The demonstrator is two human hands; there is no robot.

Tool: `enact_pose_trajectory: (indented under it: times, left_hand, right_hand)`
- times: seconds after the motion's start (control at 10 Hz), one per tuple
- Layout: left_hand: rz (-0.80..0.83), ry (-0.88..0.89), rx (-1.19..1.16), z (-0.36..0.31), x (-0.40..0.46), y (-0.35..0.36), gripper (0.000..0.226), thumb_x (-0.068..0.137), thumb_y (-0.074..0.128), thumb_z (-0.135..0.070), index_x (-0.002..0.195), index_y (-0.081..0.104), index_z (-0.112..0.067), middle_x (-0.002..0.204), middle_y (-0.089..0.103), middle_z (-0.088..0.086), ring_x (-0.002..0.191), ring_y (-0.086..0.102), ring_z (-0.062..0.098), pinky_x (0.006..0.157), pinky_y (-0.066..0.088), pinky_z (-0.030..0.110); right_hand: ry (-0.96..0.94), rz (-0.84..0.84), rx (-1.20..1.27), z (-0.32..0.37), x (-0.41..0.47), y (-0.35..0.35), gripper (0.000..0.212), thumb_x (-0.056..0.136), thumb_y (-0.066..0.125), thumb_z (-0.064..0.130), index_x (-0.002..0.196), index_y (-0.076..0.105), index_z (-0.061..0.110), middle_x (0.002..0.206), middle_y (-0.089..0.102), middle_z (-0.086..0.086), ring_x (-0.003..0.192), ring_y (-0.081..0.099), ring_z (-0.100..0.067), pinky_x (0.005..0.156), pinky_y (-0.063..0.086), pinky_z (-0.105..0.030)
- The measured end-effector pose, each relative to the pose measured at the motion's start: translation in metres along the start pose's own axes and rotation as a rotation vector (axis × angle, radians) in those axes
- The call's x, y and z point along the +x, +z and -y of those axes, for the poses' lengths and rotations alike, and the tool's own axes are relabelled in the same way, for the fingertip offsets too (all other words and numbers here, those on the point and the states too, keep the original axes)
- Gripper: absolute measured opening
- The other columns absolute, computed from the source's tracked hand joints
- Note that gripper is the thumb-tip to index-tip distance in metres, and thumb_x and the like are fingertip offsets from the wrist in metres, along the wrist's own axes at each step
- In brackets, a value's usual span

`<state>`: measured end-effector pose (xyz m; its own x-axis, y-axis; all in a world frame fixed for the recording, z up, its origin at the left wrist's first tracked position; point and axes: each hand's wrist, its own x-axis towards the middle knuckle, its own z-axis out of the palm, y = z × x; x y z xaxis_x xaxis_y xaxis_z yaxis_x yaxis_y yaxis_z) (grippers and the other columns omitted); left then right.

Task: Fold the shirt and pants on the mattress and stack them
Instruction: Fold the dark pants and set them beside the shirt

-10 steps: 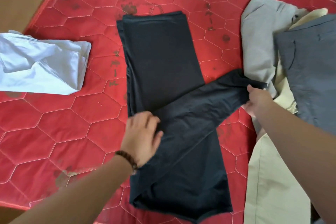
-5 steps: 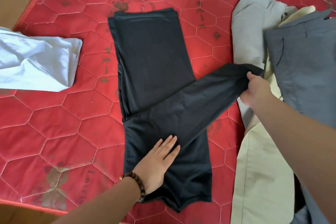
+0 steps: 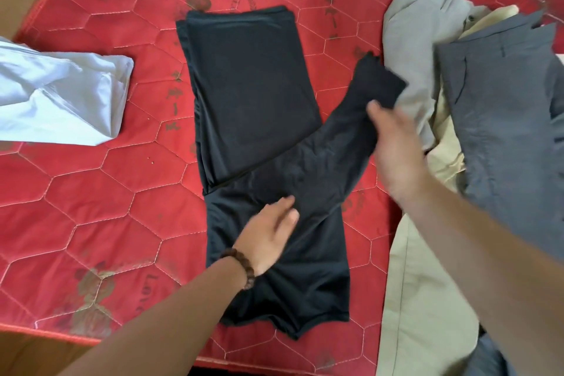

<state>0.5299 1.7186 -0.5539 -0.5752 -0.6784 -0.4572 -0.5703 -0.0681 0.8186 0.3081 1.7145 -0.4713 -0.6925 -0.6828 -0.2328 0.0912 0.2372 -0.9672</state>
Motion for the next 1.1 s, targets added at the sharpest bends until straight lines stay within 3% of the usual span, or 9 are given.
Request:
enact_pose_trajectory:
  times: [0.1, 0.2, 0.3, 0.4, 0.5, 0.6, 0.7, 0.8, 1.1]
  left_hand:
    - [-0.118, -0.35, -1.002, -0.013, 0.0, -0.044, 0.065, 0.085, 0.04, -0.068, 0.115, 0.06, -0.014, 0.111, 0.07, 0.012, 0.101, 0.066, 0.018, 0.094, 0.046, 0.037]
    - [-0.1, -0.434, -1.254, 0.005, -0.008, -0.08, 0.081, 0.072, 0.044, -0.077, 0.106, 0.073, -0.009, 0.104, 0.072, 0.011, 0.098, 0.069, 0.027, 0.089, 0.048, 0.042]
    - [-0.13, -0.571, -1.096, 0.028, -0.015, -0.073, 0.044, 0.091, 0.057, -0.04, 0.111, 0.07, -0.003, 0.114, 0.069, 0.016, 0.106, 0.066, 0.03, 0.092, 0.049, 0.044]
    - [-0.261, -0.616, -0.816, 0.038, -0.013, -0.066, 0.023, 0.093, 0.06, -0.015, 0.112, 0.065, -0.003, 0.111, 0.068, 0.017, 0.107, 0.064, 0.034, 0.097, 0.049, 0.049]
    - [-0.216, -0.634, -0.788, 0.041, -0.016, -0.067, 0.02, 0.096, 0.055, -0.011, 0.113, 0.064, -0.004, 0.103, 0.071, 0.014, 0.098, 0.066, 0.031, 0.093, 0.051, 0.051]
    - [-0.149, -0.661, -0.845, 0.051, -0.025, -0.067, 0.016, 0.096, 0.053, -0.005, 0.106, 0.065, -0.008, 0.09, 0.074, 0.006, 0.081, 0.071, 0.022, 0.072, 0.059, 0.041]
    - [-0.112, -0.646, -0.92, 0.057, -0.03, -0.071, 0.018, 0.096, 0.051, -0.002, 0.106, 0.063, -0.011, 0.091, 0.075, 0.003, 0.08, 0.071, 0.017, 0.06, 0.057, 0.034]
    - [-0.116, -0.652, -0.985, 0.058, -0.031, -0.072, 0.021, 0.097, 0.051, -0.007, 0.116, 0.06, -0.009, 0.11, 0.07, 0.009, 0.097, 0.067, 0.023, 0.068, 0.055, 0.037]
    - [-0.049, -0.713, -1.212, 0.055, -0.026, -0.072, 0.03, 0.099, 0.049, -0.025, 0.119, 0.061, -0.007, 0.111, 0.071, 0.01, 0.098, 0.07, 0.028, 0.072, 0.057, 0.041]
  right_hand:
    - [-0.409, 0.336, -0.411, -0.023, -0.073, 0.042, 0.024, 0.095, 0.046, 0.032, 0.112, 0.061, 0.024, 0.111, 0.059, 0.033, 0.105, 0.052, 0.014, 0.097, 0.039, -0.018]
    - [-0.534, 0.774, -0.872, -0.079, -0.128, 0.072, 0.056, 0.096, 0.042, 0.025, 0.15, 0.027, 0.026, 0.158, 0.024, 0.002, 0.147, 0.017, -0.016, 0.119, 0.014, -0.041]
    - [-0.427, 0.913, -1.288, -0.122, -0.151, 0.077, 0.066, 0.099, 0.037, 0.035, 0.154, 0.001, 0.029, 0.161, -0.012, 0.0, 0.148, -0.012, -0.02, 0.118, 0.002, -0.051]
    - [-0.499, 0.905, -1.218, -0.128, -0.151, 0.073, 0.063, 0.096, 0.034, 0.048, 0.153, 0.014, 0.031, 0.162, -0.004, -0.001, 0.148, -0.01, -0.018, 0.119, 0.0, -0.052]
    - [-0.686, 0.738, -1.18, -0.123, -0.136, 0.063, 0.055, 0.096, 0.037, 0.041, 0.149, 0.03, 0.027, 0.161, 0.013, -0.004, 0.149, 0.006, -0.02, 0.12, 0.006, -0.05]
    - [-0.634, 0.525, -1.302, -0.121, -0.106, 0.057, 0.054, 0.099, 0.035, 0.038, 0.151, 0.027, 0.024, 0.161, 0.013, -0.006, 0.149, 0.009, -0.025, 0.119, 0.01, -0.051]
    - [-0.435, 0.509, -1.366, -0.131, -0.084, 0.054, 0.059, 0.1, 0.037, 0.042, 0.152, 0.016, 0.026, 0.161, 0.004, -0.005, 0.149, 0.006, -0.024, 0.121, 0.004, -0.045]
    - [-0.374, 0.42, -1.231, -0.137, -0.075, 0.052, 0.062, 0.098, 0.046, 0.039, 0.152, 0.02, 0.022, 0.161, 0.013, -0.005, 0.148, 0.013, -0.02, 0.121, 0.008, -0.04]
    - [-0.334, 0.643, -1.519, -0.135, -0.066, 0.032, 0.076, 0.085, 0.005, 0.071, 0.145, -0.02, 0.033, 0.158, -0.022, 0.003, 0.147, -0.018, -0.016, 0.12, -0.005, -0.045]
